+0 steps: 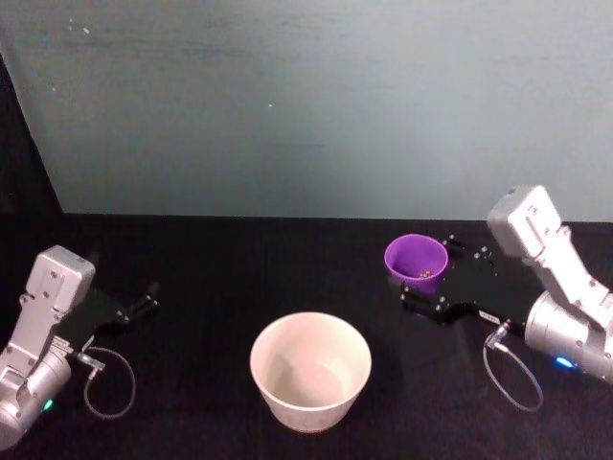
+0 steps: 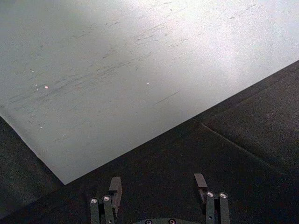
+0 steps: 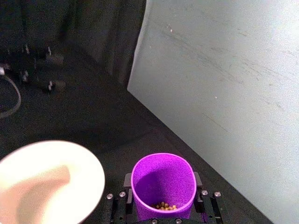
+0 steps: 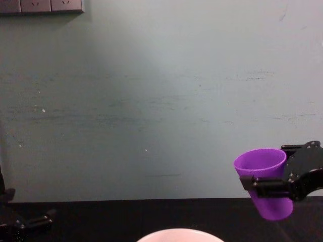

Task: Pick up the cup and pour the mung beans from the cup into the bowl.

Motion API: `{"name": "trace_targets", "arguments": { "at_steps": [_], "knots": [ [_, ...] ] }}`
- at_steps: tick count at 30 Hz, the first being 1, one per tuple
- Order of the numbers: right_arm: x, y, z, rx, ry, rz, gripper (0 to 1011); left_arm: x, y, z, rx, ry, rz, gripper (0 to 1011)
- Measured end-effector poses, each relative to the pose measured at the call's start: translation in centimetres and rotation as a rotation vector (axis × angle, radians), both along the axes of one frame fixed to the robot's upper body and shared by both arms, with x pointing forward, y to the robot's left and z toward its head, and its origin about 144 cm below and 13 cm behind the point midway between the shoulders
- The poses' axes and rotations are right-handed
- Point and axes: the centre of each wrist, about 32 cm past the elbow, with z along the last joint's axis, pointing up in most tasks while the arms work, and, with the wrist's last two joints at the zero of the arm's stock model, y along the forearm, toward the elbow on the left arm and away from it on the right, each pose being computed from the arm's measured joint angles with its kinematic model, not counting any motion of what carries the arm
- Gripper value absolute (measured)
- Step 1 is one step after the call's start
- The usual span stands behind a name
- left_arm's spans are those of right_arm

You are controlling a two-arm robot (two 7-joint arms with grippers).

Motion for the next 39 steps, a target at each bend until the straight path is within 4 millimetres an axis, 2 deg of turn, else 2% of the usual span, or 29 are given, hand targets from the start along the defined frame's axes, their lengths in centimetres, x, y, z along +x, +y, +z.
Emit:
{"name": "trace_targets", "arguments": {
  "at_steps": [10,19,39],
  "knots": [
    [-0.7,1.7,0.4,-0.220,-0.119,0.006,718,0.0,0.0,0.0,0.000,0.000,0.000,1004],
    [-1.3,3.9,-0.1,-0.442,-0.282,0.038,718,0.0,0.0,0.0,0.000,0.000,0.000,1004],
    [-2.3,7.2,-0.9,-0.736,-0.452,0.076,718,0.0,0.0,0.0,0.000,0.000,0.000,1003]
  ]
}}
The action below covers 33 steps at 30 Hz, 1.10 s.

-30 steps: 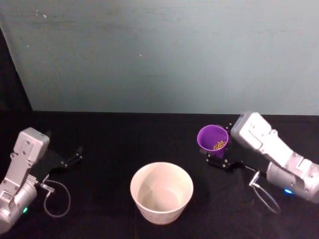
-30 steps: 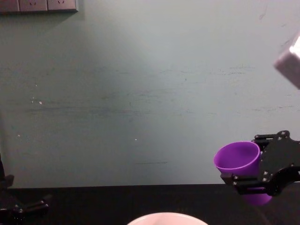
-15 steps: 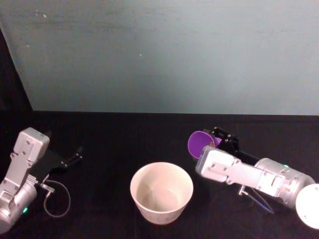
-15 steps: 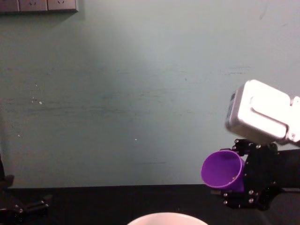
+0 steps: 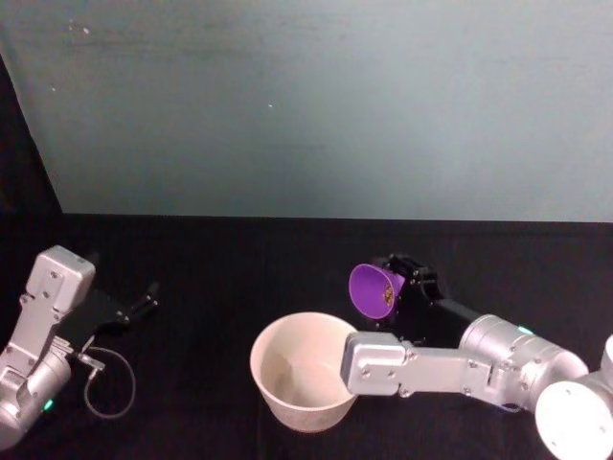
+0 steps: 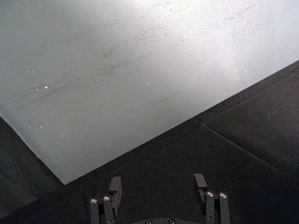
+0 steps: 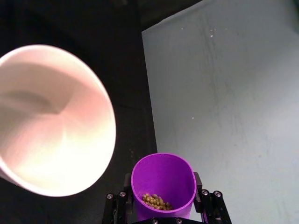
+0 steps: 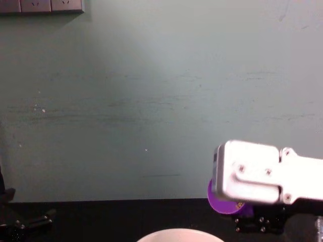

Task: Pick up the cup and pour the mung beans from the cup into the bowl.

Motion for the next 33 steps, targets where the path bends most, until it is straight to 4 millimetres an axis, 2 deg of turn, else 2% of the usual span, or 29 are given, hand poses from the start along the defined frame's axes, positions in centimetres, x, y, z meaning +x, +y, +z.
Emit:
{"name": "trace_targets", "arguments": {
  "at_steps": [13,33],
  "knots": [
    [-1.0,1.8,-0.7,-0.187,-0.123,0.026,718,0.0,0.0,0.0,0.000,0.000,0.000,1003],
    [-1.7,2.8,-1.1,-0.352,-0.223,0.049,718,0.0,0.0,0.0,0.000,0.000,0.000,1003]
  ]
}}
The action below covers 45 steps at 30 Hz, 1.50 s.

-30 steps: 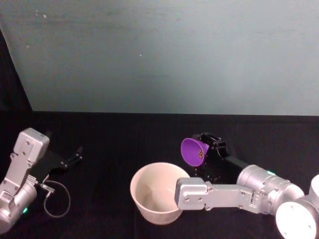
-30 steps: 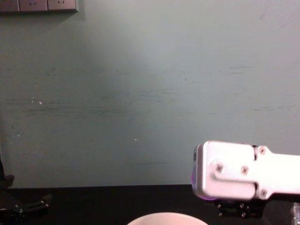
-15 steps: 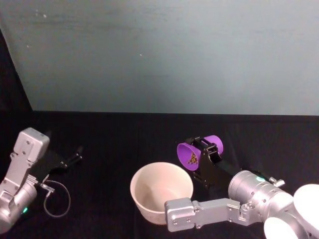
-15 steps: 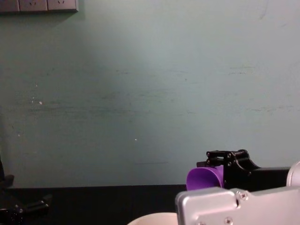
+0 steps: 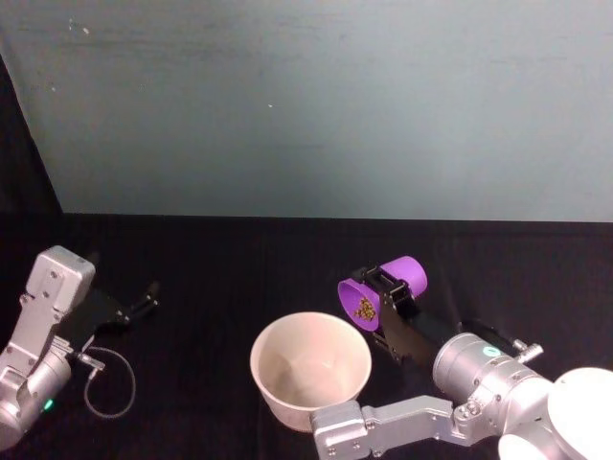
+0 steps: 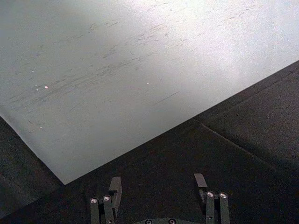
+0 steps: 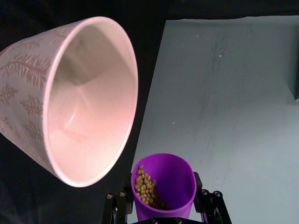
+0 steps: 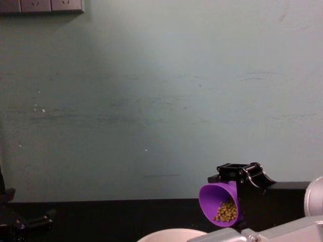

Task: Pick up the cup and pour the mung beans from the cup into the bowl.

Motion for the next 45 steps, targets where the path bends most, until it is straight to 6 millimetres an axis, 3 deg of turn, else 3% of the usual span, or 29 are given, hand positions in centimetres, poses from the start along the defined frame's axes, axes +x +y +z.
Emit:
{"name": "trace_targets", "arguments": {
  "at_steps": [45],
  "knots": [
    [-0.5,1.0,0.4,-0.063,-0.036,0.020,718,0.0,0.0,0.0,0.000,0.000,0.000,1003]
  ]
}}
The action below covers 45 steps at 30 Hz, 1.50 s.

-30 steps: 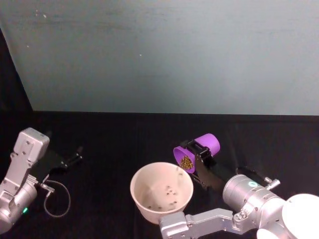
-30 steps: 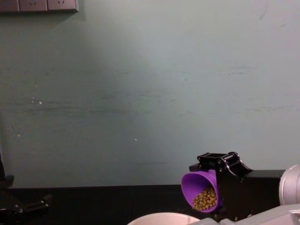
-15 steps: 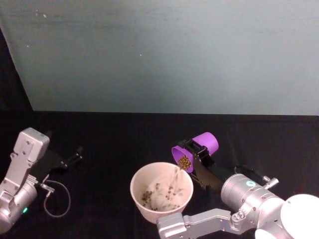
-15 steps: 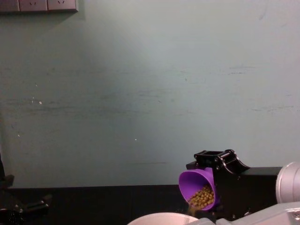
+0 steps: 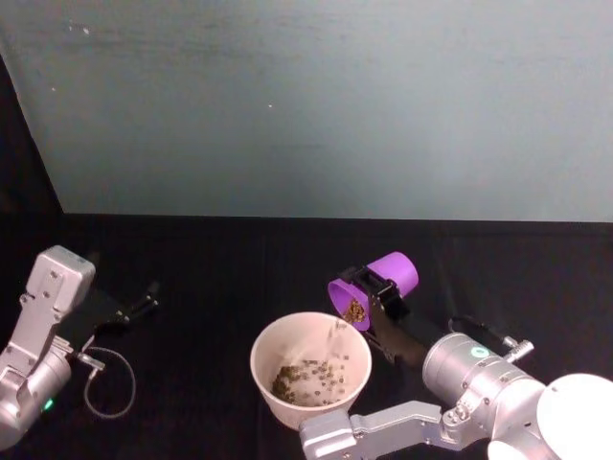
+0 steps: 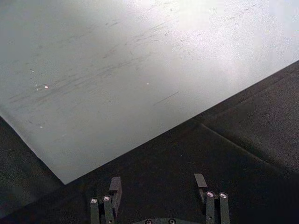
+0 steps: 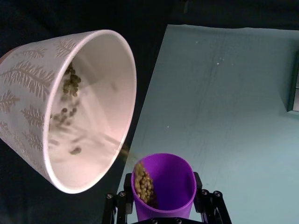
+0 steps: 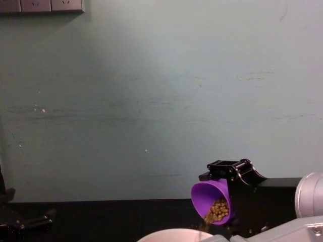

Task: Pick up the cup and pour the mung beans from the cup into the bowl.

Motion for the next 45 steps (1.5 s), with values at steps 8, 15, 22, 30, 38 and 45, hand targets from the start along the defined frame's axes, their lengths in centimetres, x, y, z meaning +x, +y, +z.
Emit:
{"name": "trace_targets", "arguments": {
  "at_steps": [8,15,22,30,38,45],
  "knots": [
    [-0.11,0.04,-0.04,-0.006,-0.004,-0.003,718,0.00,0.00,0.00,0.000,0.000,0.000,1003],
    [-0.17,0.03,-0.12,-0.009,-0.005,-0.003,718,0.00,0.00,0.00,0.000,0.000,0.000,1003],
    [-0.21,0.02,-0.12,-0.013,-0.006,-0.001,718,0.00,0.00,0.00,0.000,0.000,0.000,1003],
    [-0.28,-0.06,-0.19,-0.015,-0.010,-0.001,718,0.00,0.00,0.00,0.000,0.000,0.000,1003],
    [-0.33,-0.03,-0.16,-0.021,-0.015,0.001,718,0.00,0.00,0.00,0.000,0.000,0.000,1003],
    [-0.33,0.09,-0.08,-0.030,-0.020,0.004,718,0.00,0.00,0.00,0.000,0.000,0.000,1003]
  ]
}}
